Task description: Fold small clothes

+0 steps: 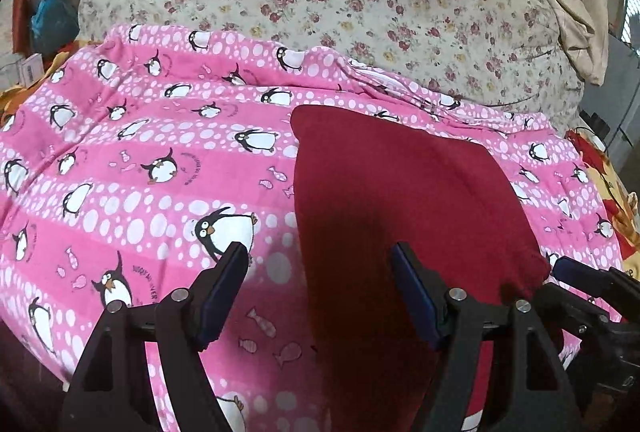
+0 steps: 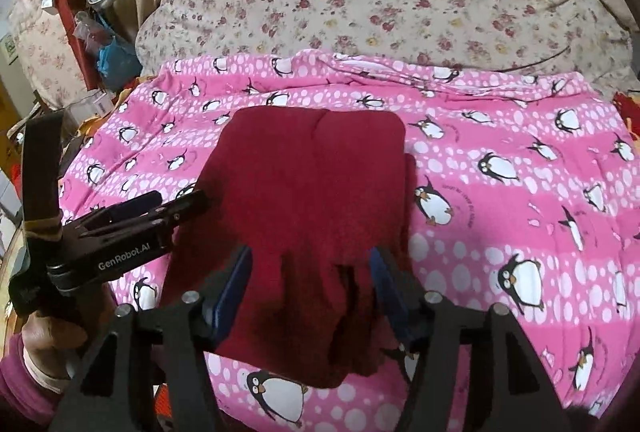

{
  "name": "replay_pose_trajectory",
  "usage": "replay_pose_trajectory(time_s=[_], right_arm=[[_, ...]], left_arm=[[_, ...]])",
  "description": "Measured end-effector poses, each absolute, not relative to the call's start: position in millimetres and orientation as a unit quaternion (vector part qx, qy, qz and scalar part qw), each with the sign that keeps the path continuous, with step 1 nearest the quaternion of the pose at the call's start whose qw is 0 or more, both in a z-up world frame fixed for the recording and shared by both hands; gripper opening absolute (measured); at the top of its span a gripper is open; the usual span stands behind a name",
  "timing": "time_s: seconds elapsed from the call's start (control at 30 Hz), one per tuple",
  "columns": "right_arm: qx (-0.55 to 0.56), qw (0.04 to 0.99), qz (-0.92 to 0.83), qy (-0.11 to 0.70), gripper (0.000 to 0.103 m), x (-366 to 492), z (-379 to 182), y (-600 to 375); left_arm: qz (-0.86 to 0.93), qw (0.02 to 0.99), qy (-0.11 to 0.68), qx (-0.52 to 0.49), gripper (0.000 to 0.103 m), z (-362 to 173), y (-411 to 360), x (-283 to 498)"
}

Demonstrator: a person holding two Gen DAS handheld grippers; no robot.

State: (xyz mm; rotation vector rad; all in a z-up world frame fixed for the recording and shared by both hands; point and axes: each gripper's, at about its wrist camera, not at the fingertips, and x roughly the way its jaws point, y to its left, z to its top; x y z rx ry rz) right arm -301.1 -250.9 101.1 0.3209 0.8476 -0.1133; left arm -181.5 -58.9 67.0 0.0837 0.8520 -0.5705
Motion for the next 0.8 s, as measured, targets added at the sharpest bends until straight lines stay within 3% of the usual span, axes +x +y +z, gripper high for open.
replay_pose_trajectory(time_s=[0.5, 0.8], right_arm=[[0.143, 0.898, -0.089, 0.406, 0.079, -302.0, 103.9, -241.0], [0.141, 0.895, -0.098, 0.411, 0.080, -297.7, 99.6, -244.6]], left_arm=[[-0.265, 0.882, 0.388, 0.042, 0.054, 73.0, -49.8, -187.9], [-0.264, 0.883, 0.387, 0.041, 0.054, 72.0, -49.3, -187.4]])
